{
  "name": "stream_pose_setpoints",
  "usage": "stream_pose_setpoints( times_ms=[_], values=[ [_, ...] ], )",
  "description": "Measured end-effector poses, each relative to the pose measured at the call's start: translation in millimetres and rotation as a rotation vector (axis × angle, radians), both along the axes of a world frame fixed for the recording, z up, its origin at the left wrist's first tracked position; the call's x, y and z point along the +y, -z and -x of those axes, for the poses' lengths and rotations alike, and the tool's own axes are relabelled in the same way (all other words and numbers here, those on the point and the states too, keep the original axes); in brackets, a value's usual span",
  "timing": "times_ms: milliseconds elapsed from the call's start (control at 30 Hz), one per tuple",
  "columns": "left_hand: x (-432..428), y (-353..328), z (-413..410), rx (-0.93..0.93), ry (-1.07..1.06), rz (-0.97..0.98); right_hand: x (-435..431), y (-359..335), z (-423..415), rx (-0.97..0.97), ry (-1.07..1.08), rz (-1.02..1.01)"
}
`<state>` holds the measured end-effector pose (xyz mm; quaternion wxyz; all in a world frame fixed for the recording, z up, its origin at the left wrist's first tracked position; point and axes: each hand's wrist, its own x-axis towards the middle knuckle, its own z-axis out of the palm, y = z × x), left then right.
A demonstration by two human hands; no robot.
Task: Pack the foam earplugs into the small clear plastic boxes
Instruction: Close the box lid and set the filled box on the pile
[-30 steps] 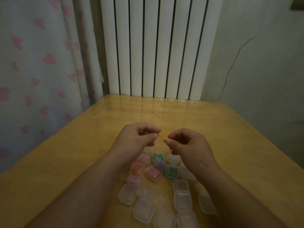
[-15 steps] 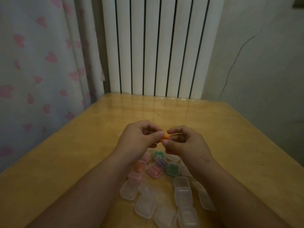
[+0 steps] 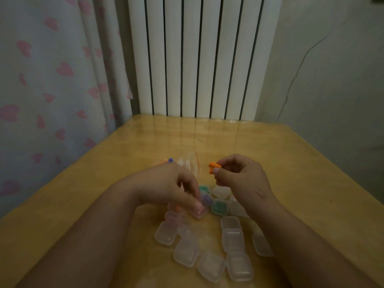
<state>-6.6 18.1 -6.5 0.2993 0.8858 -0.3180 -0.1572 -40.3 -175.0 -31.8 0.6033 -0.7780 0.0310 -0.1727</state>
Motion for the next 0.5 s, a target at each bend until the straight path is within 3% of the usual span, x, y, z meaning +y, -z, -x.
stream_pose_setpoints(
  times_ms=[133,233,333,500],
  values=[
    [-1.6,-1.3,4.7,0.001,0.245,-0.275,-0.2,1.0,-0.5,-0.007,0.005,-0.021],
    [-4.8,0.6,6.3,-0.02,0.307,-0.34,0.1,0.3,-0.4,-0.01,0.004,-0.026],
    [-5.5,3.1,6.5,-0.015,0.304,-0.309,0.3,0.2,-0.4,-0.012,0.003,-0.028],
    [-6.0,3.2,3.9,-0.097,0.195,-0.091,-2.2,-1.4,0.9,-0.018,0.011,-0.013]
  ],
)
